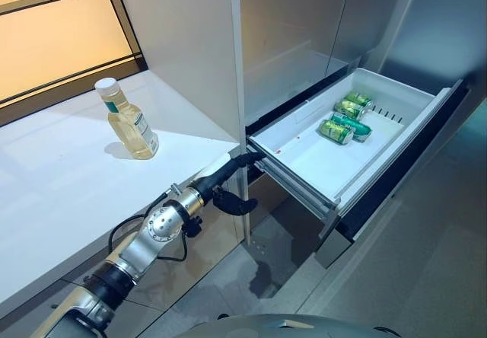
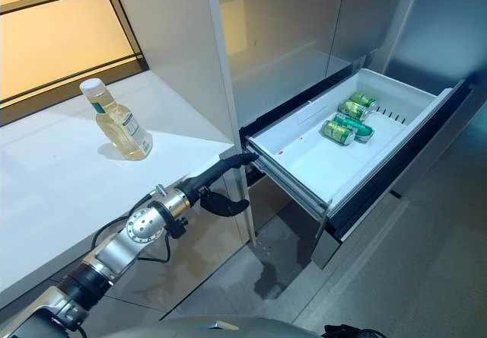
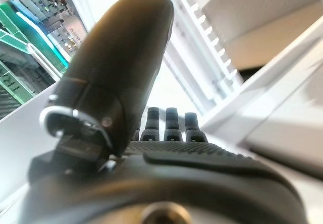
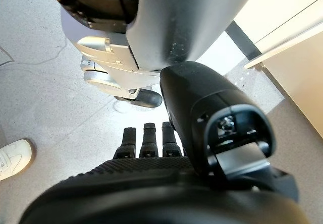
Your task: Put drinks into fridge and close the fridge
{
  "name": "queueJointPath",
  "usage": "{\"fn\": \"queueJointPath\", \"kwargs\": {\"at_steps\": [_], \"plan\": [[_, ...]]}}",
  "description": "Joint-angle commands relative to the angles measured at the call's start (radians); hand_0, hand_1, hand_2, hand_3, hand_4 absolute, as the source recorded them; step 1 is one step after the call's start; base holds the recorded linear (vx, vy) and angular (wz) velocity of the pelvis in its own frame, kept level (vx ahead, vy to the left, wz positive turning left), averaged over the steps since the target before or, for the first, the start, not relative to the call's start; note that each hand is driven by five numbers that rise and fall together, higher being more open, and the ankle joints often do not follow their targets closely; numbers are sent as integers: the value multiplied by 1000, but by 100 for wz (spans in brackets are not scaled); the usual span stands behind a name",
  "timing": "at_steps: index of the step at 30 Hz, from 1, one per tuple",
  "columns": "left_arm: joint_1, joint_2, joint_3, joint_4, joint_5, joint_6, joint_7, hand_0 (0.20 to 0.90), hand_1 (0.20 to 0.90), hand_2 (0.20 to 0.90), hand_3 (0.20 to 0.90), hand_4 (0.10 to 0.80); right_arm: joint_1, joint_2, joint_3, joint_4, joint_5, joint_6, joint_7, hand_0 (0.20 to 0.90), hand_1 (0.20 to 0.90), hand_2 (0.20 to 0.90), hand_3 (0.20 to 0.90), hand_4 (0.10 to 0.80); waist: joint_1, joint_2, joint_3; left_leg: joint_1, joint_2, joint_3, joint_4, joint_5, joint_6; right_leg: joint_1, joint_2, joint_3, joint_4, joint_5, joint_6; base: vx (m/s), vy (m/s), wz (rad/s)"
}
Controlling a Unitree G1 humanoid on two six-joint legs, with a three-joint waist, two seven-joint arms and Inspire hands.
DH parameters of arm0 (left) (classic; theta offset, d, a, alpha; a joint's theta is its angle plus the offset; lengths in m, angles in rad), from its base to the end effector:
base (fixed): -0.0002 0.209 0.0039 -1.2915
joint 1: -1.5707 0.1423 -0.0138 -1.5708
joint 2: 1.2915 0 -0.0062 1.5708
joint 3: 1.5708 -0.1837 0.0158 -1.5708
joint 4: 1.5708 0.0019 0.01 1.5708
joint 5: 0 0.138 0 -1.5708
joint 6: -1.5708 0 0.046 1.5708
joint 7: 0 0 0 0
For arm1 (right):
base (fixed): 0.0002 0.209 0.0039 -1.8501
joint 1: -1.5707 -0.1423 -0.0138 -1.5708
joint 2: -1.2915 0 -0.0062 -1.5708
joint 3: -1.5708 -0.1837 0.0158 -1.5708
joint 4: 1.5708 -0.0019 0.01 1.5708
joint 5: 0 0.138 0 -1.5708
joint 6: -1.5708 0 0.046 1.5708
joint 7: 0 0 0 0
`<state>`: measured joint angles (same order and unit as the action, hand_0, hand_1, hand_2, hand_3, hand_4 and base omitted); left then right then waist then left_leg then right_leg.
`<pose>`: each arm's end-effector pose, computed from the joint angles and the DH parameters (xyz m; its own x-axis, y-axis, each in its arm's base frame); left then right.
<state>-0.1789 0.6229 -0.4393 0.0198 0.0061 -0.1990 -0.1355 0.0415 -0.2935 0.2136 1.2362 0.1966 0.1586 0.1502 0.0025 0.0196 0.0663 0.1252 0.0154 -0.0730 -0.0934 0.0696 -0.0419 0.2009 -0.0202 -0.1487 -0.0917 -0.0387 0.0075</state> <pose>0.2204 0.1783 0.0716 0.8140 -0.5802 -0.0299 0.4779 0.6394 0.6024 0.0468 -0.2403 -0.1159 0.1211 -0.0730 -0.9900 -0.0443 0.9959 -0.0789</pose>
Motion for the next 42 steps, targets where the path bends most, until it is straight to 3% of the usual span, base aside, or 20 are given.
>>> {"fn": "queueJointPath", "kwargs": {"at_steps": [1, 17, 18, 19, 20, 21, 25, 29, 37, 42], "plan": [[-233, 14, 115, -120, -124, -41, 70, 900, 900, 900, 900, 800, -21, 65, 52, 15, 4, -14, 20, 900, 900, 900, 900, 800, 22, -11, 2, 9, -66, 20, 9, -104, 72, -64, 0, 32, 29, 33, 54, 0, 0, 0], [-439, 100, 294, -206, -331, 60, 166, 900, 900, 900, 900, 800, -33, 51, 76, 47, -15, -29, 36, 900, 900, 900, 900, 800, 11, -4, -25, 7, -70, 11, 6, -104, 64, -61, 7, 49, 20, 25, 45, 0, 0, 0], [-423, 107, 324, -225, -232, -50, 209, 900, 900, 900, 900, 800, -31, 52, 72, 51, -16, -37, 39, 900, 900, 900, 900, 800, 17, -8, -29, -2, -72, 12, 6, -95, 63, -69, 5, 48, 21, 31, 43, -42, -3, -1], [-366, 95, 357, -240, -313, 33, 175, 900, 900, 900, 900, 800, -27, 55, 65, 52, -11, -46, 38, 900, 900, 900, 900, 800, 28, -12, -27, -5, -72, 5, 6, -95, 62, -70, 5, 45, 19, 30, 43, -61, -12, 0], [-272, 94, 394, -254, -205, -128, 145, 900, 900, 900, 900, 800, -18, 57, 53, 35, -7, -41, 33, 900, 900, 900, 900, 800, 38, -12, -20, -5, -72, -3, 6, -94, 61, -66, 3, 38, 18, 30, 43, -48, -20, 0], [-174, 79, 433, -266, -178, -221, 134, 900, 900, 900, 900, 800, -6, 62, 41, 14, -2, -35, 25, 900, 900, 900, 900, 800, 50, -14, -11, -4, -73, -12, 6, -93, 61, -62, 0, 30, 18, 31, 43, -43, -16, -1], [50, 25, 520, -305, -131, -429, 116, 900, 900, 900, 900, 800, 26, 70, 1, -35, 13, -22, 7, 900, 900, 900, 900, 800, 85, -17, 11, -7, -76, -38, 8, -84, 62, -56, -5, 5, 21, 36, 40, -33, -14, 6], [105, 18, 558, -342, -136, -445, 155, 900, 900, 900, 900, 800, 29, 69, -10, -34, 34, -20, 10, 900, 900, 900, 900, 800, 104, -20, 12, 0, -76, -51, 6, -93, 60, -44, -6, -9, 19, 28, 40, 19, -12, 27], [82, 23, 597, -387, -162, -459, 232, 900, 900, 900, 900, 800, 21, 67, -12, -12, 43, -24, 20, 900, 900, 900, 900, 800, 109, -26, 0, -4, -78, -54, 6, -92, 57, -45, -7, -16, 15, 29, 42, 8, -7, 11], [77, 25, 617, -377, -97, -413, 334, 900, 900, 900, 900, 800, 27, 65, -14, -19, 31, -21, 28, 900, 900, 900, 900, 800, 103, -27, -2, -3, -78, -52, 6, -92, 56, -47, -7, -13, 15, 30, 42, 10, -2, 0]]}}
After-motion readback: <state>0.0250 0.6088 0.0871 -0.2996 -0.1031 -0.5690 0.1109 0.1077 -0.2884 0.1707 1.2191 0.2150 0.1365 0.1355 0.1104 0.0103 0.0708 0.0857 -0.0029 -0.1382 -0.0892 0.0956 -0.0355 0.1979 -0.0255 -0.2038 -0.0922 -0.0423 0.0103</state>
